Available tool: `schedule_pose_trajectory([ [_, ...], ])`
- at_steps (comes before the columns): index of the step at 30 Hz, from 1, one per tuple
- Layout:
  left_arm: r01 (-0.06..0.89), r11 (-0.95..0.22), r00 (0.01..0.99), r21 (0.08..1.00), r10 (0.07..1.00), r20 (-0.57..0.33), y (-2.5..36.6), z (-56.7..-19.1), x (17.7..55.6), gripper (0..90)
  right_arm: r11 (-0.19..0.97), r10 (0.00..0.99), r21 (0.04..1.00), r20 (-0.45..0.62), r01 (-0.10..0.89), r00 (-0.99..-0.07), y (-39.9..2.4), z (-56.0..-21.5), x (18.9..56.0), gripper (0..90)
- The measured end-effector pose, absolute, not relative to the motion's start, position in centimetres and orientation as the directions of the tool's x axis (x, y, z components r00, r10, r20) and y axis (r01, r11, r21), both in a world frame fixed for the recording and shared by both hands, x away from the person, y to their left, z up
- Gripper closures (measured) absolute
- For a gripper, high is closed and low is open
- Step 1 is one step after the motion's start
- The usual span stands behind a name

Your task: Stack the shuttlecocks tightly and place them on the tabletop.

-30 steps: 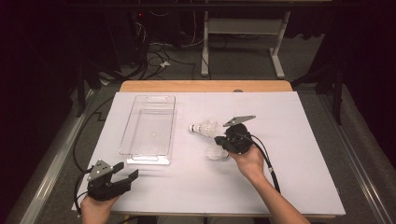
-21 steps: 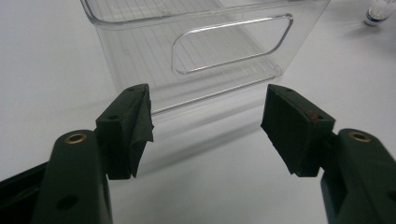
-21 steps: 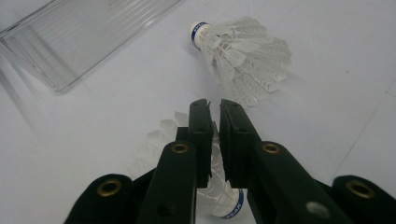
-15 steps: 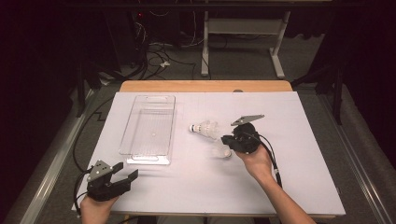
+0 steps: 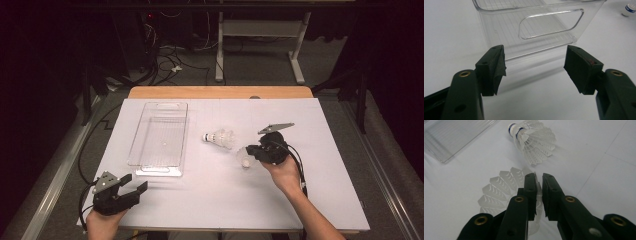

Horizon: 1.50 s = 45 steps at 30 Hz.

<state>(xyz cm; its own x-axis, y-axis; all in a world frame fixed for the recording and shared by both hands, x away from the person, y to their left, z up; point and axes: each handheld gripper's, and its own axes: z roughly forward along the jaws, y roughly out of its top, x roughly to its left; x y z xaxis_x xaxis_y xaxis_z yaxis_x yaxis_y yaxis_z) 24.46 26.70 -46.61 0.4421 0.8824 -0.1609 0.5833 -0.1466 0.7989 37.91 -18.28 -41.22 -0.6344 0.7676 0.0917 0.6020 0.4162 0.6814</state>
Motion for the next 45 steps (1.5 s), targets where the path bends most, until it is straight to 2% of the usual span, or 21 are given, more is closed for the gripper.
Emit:
schedule_pose_trajectory([
  [23,0.581,-0.139,0.429,0.802,0.890,-0.157,26.9,-46.5,24.5,33.9,0.353,0.829,0.635,0.128,0.687,-0.545,-22.4,-42.6,38.2,82.2],
  [45,0.579,-0.148,0.437,0.802,0.886,-0.152,26.9,-46.5,24.6,33.8,0.336,0.856,0.607,0.123,0.720,-0.502,-23.0,-44.5,38.8,79.8],
])
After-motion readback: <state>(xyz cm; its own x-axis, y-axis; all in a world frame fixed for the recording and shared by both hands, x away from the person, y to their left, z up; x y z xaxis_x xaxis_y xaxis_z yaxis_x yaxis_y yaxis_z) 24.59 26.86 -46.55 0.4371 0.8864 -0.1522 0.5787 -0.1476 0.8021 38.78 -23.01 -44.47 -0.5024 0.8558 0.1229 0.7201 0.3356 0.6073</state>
